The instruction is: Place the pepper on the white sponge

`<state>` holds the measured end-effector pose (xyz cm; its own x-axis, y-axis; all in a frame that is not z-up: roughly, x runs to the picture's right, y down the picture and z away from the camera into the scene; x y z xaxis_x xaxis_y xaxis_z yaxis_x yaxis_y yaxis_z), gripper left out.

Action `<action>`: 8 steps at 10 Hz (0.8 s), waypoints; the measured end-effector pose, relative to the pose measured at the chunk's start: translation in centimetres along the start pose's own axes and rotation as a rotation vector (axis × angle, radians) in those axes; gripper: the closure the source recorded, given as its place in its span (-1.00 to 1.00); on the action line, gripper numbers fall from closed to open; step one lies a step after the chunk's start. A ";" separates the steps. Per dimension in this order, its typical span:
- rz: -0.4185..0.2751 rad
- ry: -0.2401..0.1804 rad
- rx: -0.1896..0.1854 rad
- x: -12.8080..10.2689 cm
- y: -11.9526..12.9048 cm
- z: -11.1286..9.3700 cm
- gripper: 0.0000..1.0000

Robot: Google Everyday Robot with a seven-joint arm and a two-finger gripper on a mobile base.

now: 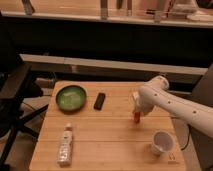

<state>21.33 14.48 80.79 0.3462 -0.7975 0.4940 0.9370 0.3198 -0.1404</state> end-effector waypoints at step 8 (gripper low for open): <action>-0.013 0.004 0.013 3.4 -0.4 0.5 0.93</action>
<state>22.13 11.89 82.94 0.3340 -0.8038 0.4923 0.9408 0.3160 -0.1225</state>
